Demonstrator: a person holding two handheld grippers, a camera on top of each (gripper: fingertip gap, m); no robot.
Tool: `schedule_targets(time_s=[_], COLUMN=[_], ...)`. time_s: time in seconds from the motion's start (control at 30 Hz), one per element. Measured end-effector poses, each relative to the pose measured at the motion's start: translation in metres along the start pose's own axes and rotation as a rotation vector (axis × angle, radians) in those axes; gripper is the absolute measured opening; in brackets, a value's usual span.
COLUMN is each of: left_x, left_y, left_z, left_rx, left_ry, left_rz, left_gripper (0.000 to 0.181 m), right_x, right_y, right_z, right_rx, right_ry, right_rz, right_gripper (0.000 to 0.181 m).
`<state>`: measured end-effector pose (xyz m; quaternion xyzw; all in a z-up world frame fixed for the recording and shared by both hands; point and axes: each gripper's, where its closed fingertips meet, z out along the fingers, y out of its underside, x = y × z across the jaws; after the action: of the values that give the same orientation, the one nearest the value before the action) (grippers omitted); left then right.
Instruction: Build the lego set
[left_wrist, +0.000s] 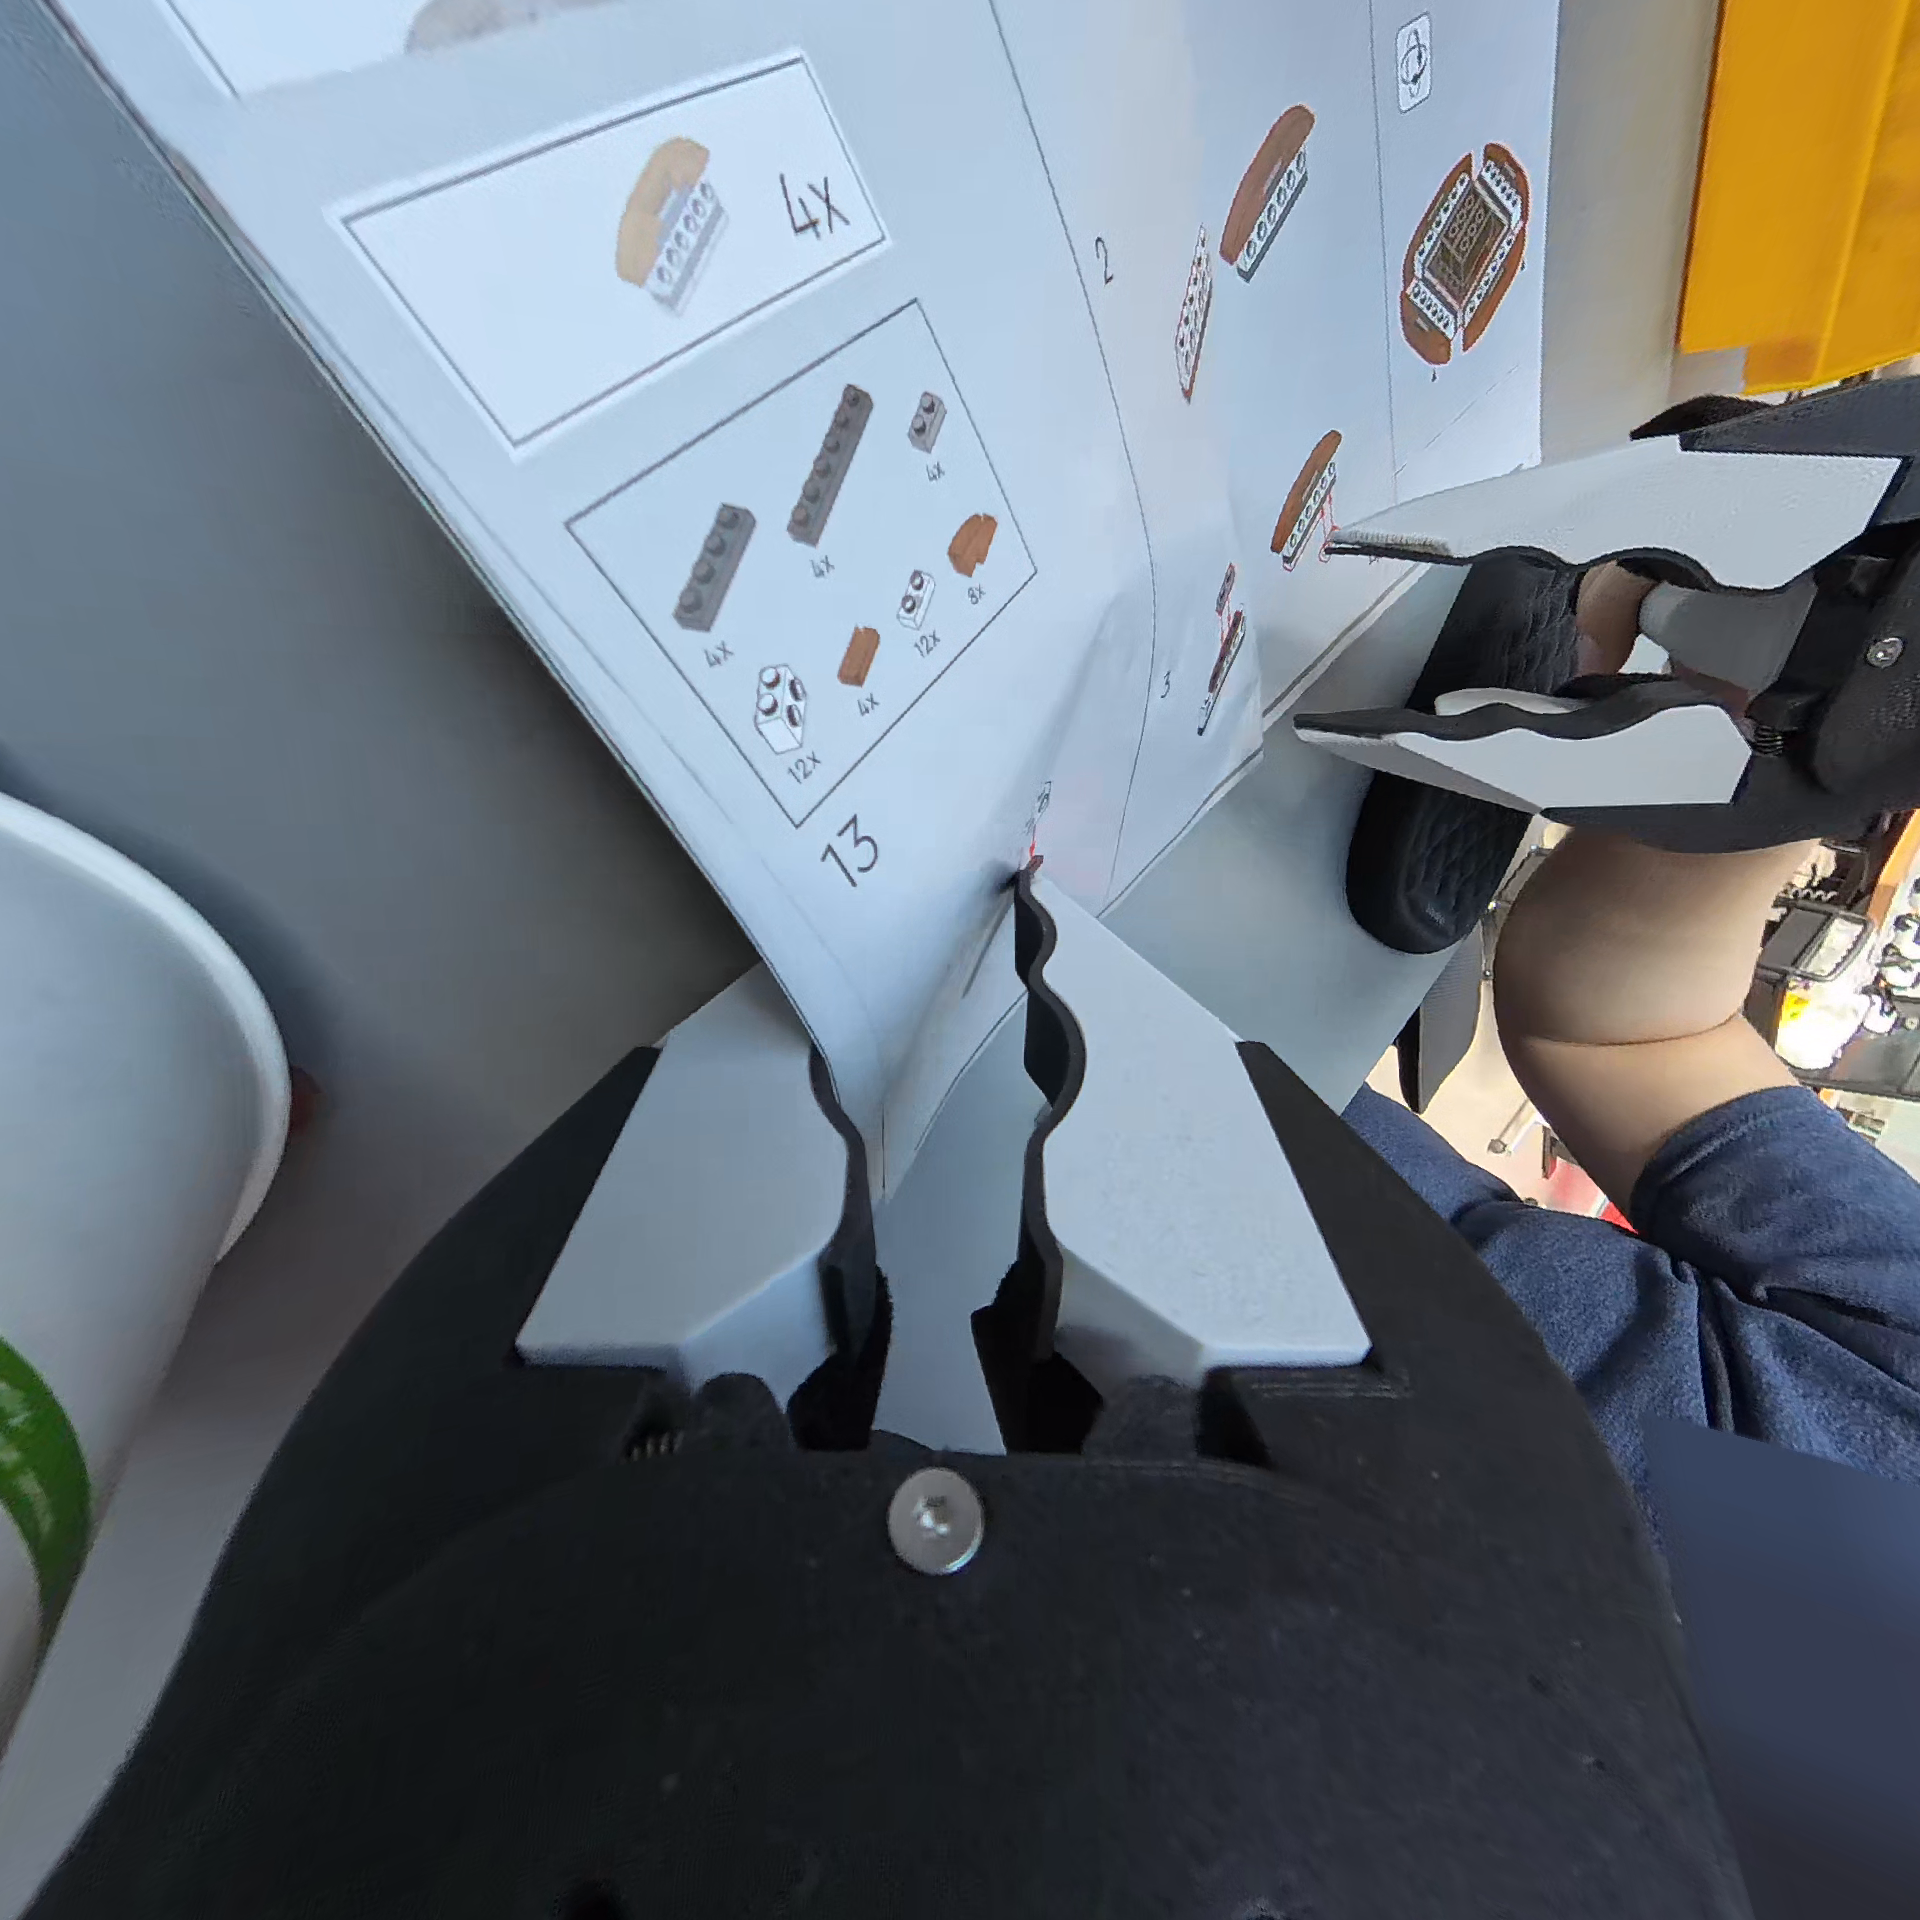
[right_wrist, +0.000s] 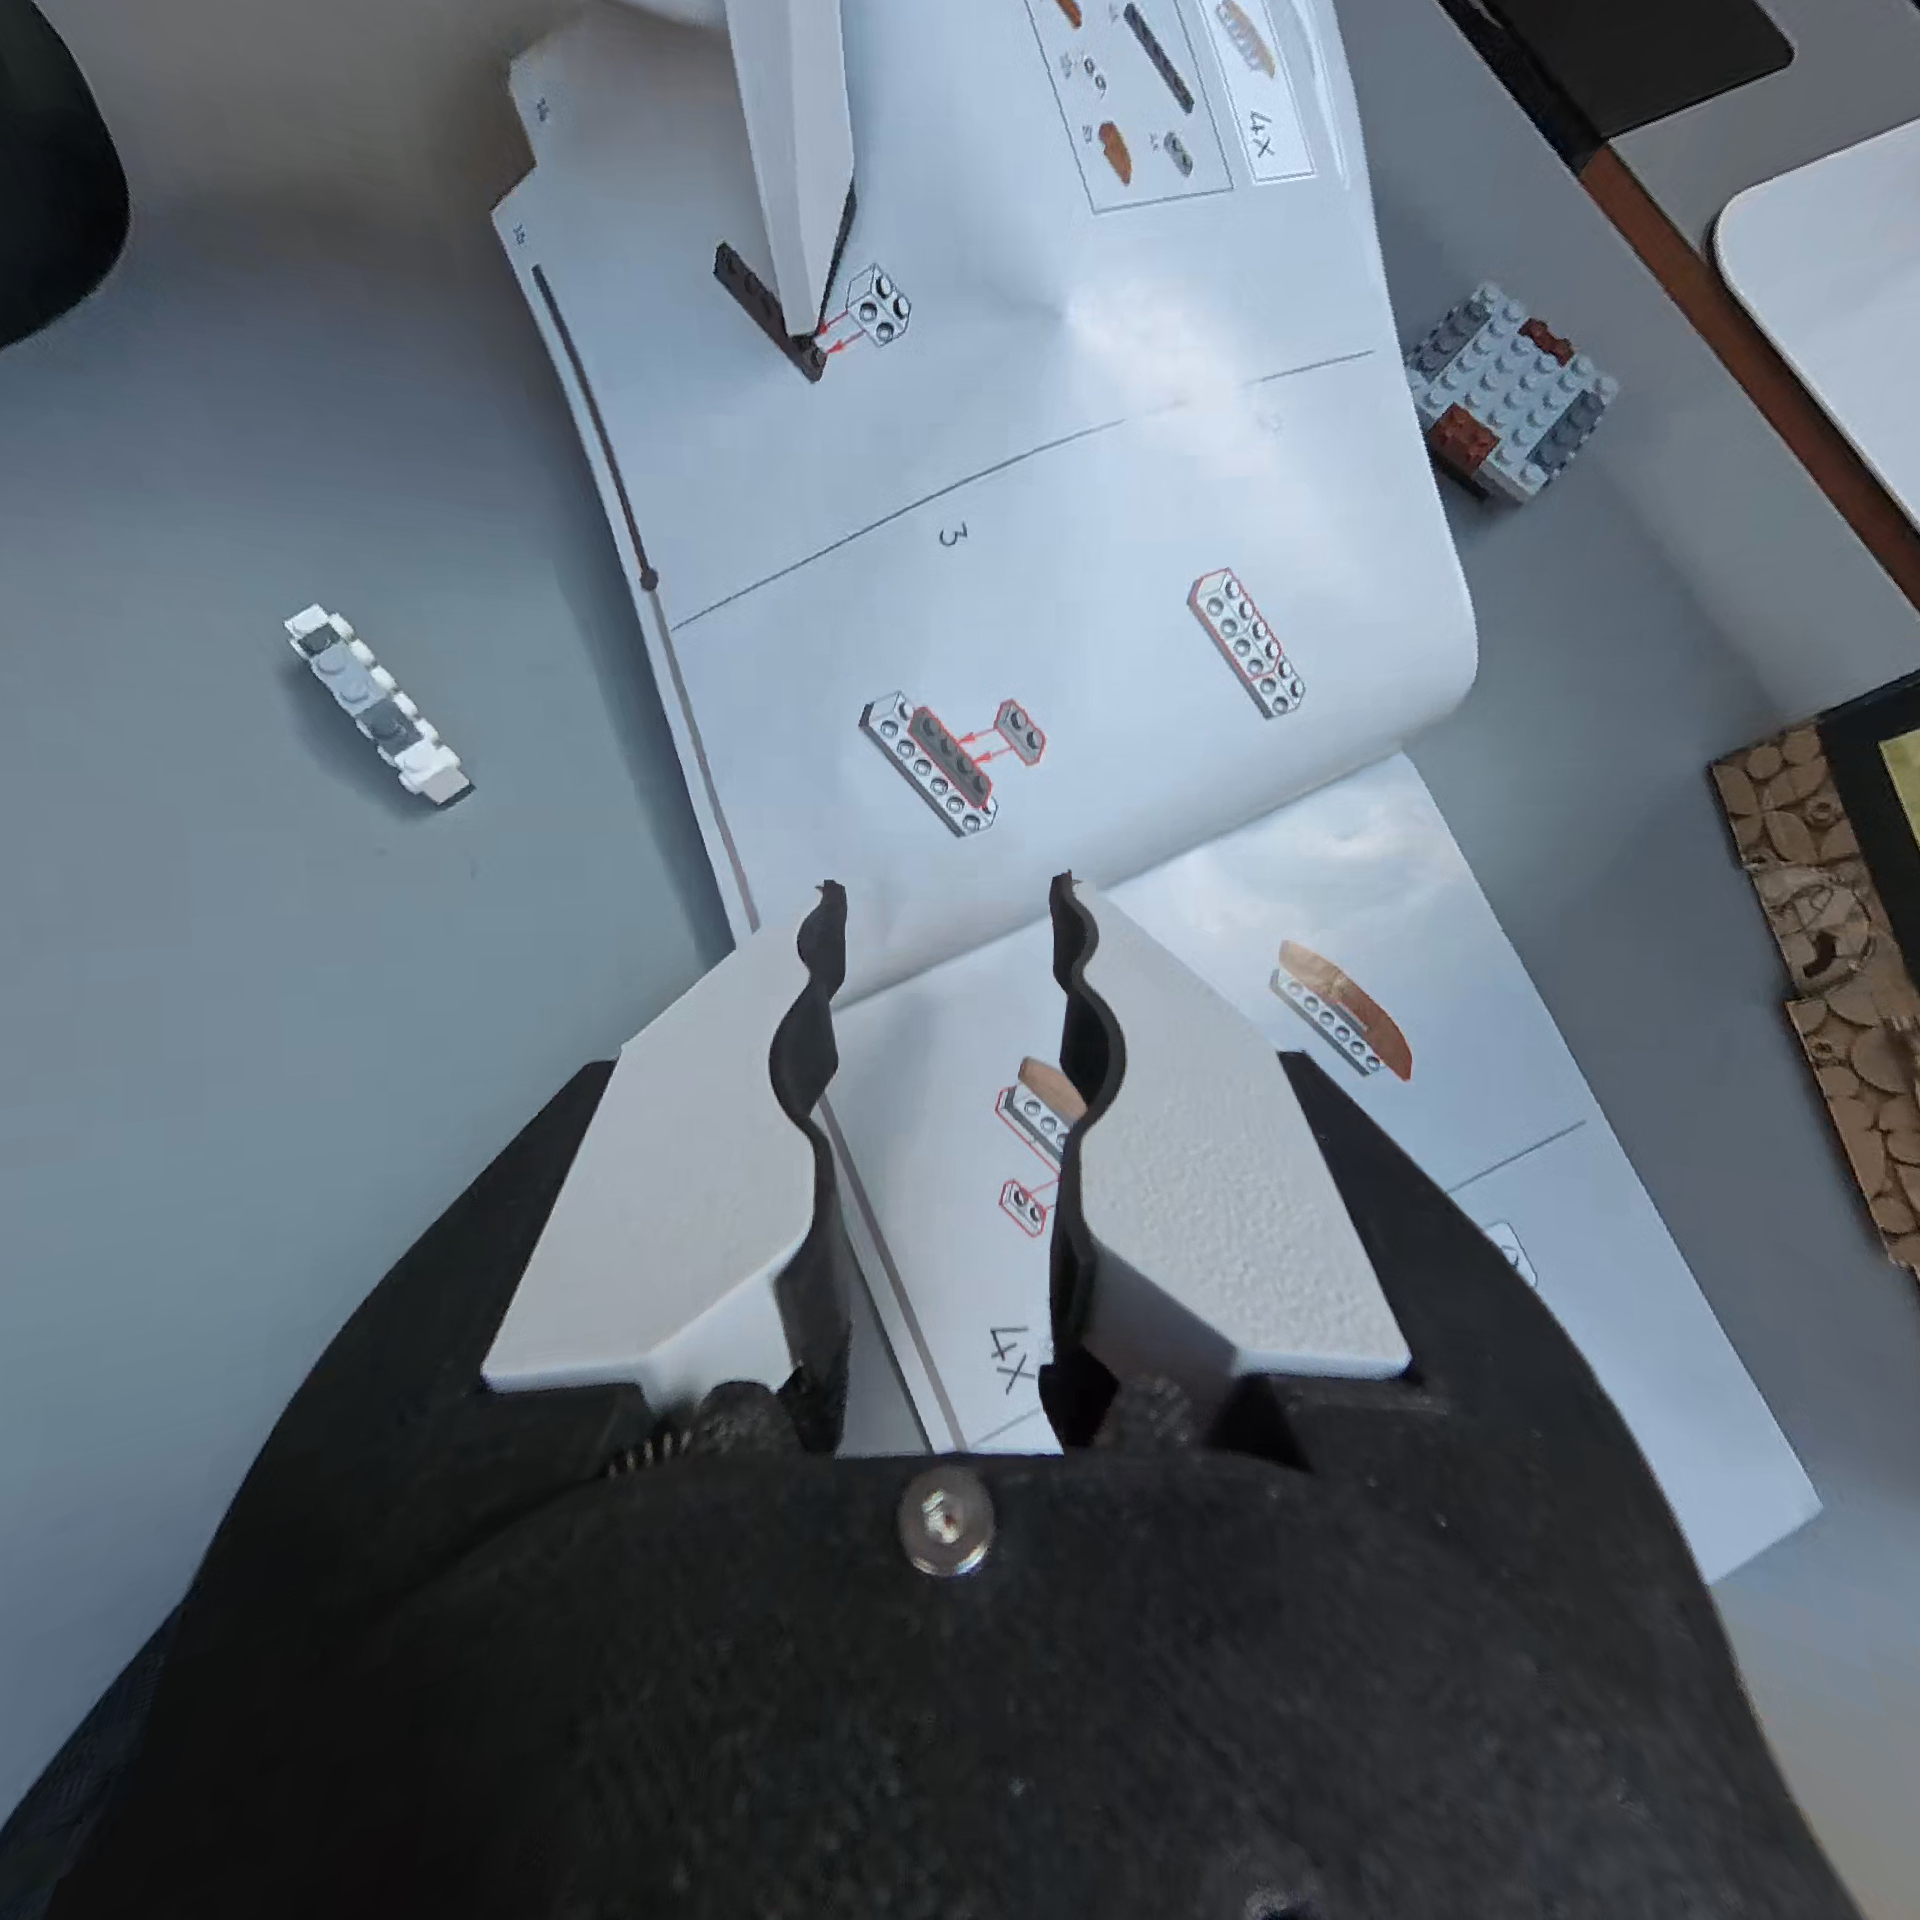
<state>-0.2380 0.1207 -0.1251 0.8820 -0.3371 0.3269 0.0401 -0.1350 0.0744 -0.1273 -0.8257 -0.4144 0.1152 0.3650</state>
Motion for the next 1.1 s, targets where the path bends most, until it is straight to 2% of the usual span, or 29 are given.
schedule_targets(time_s=[0.03,0.1,0.17,0.33,0.43,0.57,0.7,0.77,0.9,0.97,1.1], left_x=[0.000,0.006,0.013,0.003,0.003,0.015,0.026,0.029,0.047,0.062,0.089], left_y=[0.001,-0.001,-0.005,0.009,0.014,0.014,0.011,0.008,0.002,-0.003,-0.020], left_z=[0.000,-0.002,-0.008,-0.036,-0.060,-0.090,-0.103,-0.101,-0.093,-0.094,-0.110], left_rx=[-0.002,0.014,0.049,0.065,0.128,0.249,0.311,0.316,0.309,0.334,0.468], left_ry=[-0.010,0.005,0.015,-0.130,-0.158,-0.114,-0.064,-0.043,0.022,0.060,0.076], left_rz=[0.003,0.015,0.012,-0.007,-0.017,0.003,0.044,0.052,0.110,0.160,0.273], left_gripper=[0.027,0.044,0.047,0.046,0.045,0.038,0.034,0.033,0.032,0.031,0.031], right_x=[0.002,0.000,-0.005,-0.013,-0.014,-0.018,-0.018,-0.018,-0.013,-0.012,-0.026], right_y=[-0.005,-0.012,-0.016,-0.017,-0.015,-0.007,-0.007,-0.009,-0.021,-0.010,0.008], right_z=[0.005,0.016,0.026,0.042,0.047,0.053,0.053,0.053,0.036,0.026,0.008], right_rx=[0.006,0.016,0.011,-0.034,-0.072,-0.127,-0.110,-0.089,0.046,0.030,0.013], right_ry=[0.005,-0.017,-0.035,-0.036,-0.039,-0.060,-0.081,-0.078,0.012,0.038,0.057], right_rz=[0.008,0.026,0.019,-0.021,-0.027,-0.020,0.027,0.032,0.019,0.058,0.052], right_gripper=[0.039,0.038,0.037,0.037,0.037,0.035,0.034,0.034,0.036,0.036,0.036])
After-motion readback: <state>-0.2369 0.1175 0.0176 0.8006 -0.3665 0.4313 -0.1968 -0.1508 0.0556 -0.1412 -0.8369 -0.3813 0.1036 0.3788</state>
